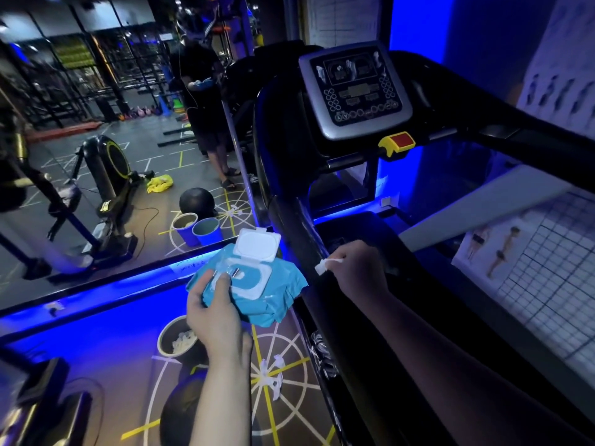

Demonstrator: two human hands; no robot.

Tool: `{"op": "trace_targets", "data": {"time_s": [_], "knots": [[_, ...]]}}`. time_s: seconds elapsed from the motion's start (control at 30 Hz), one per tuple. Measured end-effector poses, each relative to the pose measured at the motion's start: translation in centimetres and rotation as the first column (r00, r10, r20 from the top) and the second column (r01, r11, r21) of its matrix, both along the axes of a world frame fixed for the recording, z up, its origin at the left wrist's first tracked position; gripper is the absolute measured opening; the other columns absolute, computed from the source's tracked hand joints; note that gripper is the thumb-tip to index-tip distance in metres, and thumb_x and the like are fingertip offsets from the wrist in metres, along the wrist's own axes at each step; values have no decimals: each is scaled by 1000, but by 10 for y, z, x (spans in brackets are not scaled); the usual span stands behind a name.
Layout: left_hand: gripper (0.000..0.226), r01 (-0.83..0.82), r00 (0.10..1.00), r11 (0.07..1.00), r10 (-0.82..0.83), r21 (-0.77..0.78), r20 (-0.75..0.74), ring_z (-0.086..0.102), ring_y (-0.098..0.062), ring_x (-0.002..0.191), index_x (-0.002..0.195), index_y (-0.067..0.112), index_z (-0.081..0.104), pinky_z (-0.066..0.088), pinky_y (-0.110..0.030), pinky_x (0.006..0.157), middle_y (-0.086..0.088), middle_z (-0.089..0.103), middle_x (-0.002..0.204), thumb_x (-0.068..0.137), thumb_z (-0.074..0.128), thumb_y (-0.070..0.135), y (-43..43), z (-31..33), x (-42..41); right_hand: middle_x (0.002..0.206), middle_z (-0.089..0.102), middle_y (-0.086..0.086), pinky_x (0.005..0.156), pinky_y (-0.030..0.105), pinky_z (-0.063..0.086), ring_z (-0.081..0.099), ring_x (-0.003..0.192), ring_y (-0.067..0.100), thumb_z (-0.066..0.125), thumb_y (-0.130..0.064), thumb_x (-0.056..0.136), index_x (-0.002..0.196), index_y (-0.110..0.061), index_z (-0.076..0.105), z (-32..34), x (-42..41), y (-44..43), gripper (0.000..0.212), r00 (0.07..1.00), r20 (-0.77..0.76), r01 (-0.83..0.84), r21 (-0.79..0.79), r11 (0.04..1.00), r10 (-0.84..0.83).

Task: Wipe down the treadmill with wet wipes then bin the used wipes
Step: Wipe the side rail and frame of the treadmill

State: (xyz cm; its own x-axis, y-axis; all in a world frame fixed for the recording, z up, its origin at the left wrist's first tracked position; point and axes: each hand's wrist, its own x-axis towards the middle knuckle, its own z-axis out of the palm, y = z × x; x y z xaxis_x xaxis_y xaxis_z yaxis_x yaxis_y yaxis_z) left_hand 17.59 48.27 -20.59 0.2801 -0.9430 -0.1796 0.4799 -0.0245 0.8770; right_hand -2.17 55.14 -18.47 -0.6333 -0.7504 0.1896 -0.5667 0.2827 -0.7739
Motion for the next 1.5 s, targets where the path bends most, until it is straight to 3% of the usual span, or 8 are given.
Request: {"op": "trace_targets", "data": {"time_s": [0.2, 0.5, 0.67, 0.83, 1.0, 1.2, 1.4, 1.5], "knots": [[33, 40, 998, 998, -38, 49, -48, 77, -23, 103, 126, 16, 70, 65, -38, 83, -10, 73, 123, 94, 78, 12, -20, -2, -14, 68, 74, 1, 56, 18, 40, 69, 66, 16, 80, -17, 71, 68, -17, 79, 7, -6, -17, 3, 995, 93, 35, 11, 999, -36], [32, 15, 999, 1000, -16, -8, -37, 77, -16, 90, 126, 12, 70, 61, -24, 64, -8, 74, 115, 95, 75, 7, -59, 5, -23, 78, 76, 11, 64, 22, 48, 74, 79, 21, 88, -20, 69, 80, -9, 81, 8, -23, -53, 17, 991, 121, 47, 73, 996, -56], [24, -2, 1000, 1000, 2, -13, 0, 77, -25, 98, 112, 21, 72, 62, -33, 72, -11, 75, 117, 92, 76, 9, -89, 8, -22, 85, 77, 14, 78, 33, 56, 73, 90, 26, 85, -23, 73, 84, -7, 82, 11, -28, -80, 19, 997, 67, 28, 107, 994, -35], [23, 23, 999, 999, -21, -42, 29, 75, -23, 99, 110, 21, 70, 60, -30, 69, -8, 74, 115, 93, 75, 8, -113, 15, -23, 73, 74, 4, 62, 22, 51, 73, 80, 17, 90, -22, 61, 79, -8, 78, 12, -31, -116, 26, 985, 147, 78, 89, 993, -90], [27, 66, 997, 996, -64, -55, 40, 75, -22, 93, 121, 14, 71, 60, -25, 62, -3, 73, 105, 95, 74, 8, -130, 12, -28, 76, 76, 6, 68, 21, 51, 72, 78, 17, 88, -20, 70, 76, -12, 80, 11, -36, -143, 12, 979, 150, 134, 55, 989, -141], [29, 99, 994, 993, -95, -69, 60, 73, -20, 95, 124, 13, 71, 59, -24, 66, -5, 73, 114, 95, 74, 9, -142, 4, -36, 68, 72, 1, 51, 11, 37, 62, 63, 6, 80, -21, 83, 72, -15, 78, 9, -42, -152, 13, 975, 158, 154, 19, 988, -155], [26, 86, 994, 995, -82, -55, 66, 75, -21, 101, 120, 16, 73, 63, -31, 75, -4, 74, 118, 94, 76, 12, -147, -5, -30, 73, 72, -8, 57, 6, 40, 64, 71, 4, 69, -27, 85, 78, -16, 72, 24, -54, -135, 14, 880, 330, 428, -240, 871, -342], [27, 53, 997, 998, -51, -41, 53, 76, -22, 101, 119, 18, 73, 61, -29, 72, -8, 74, 121, 93, 77, 14, -148, -9, -25, 66, 72, -8, 71, 27, 59, 71, 72, 16, 66, -21, 83, 66, -20, 74, 36, -63, -125, 19, 767, 565, 525, -280, 804, -304]]}}
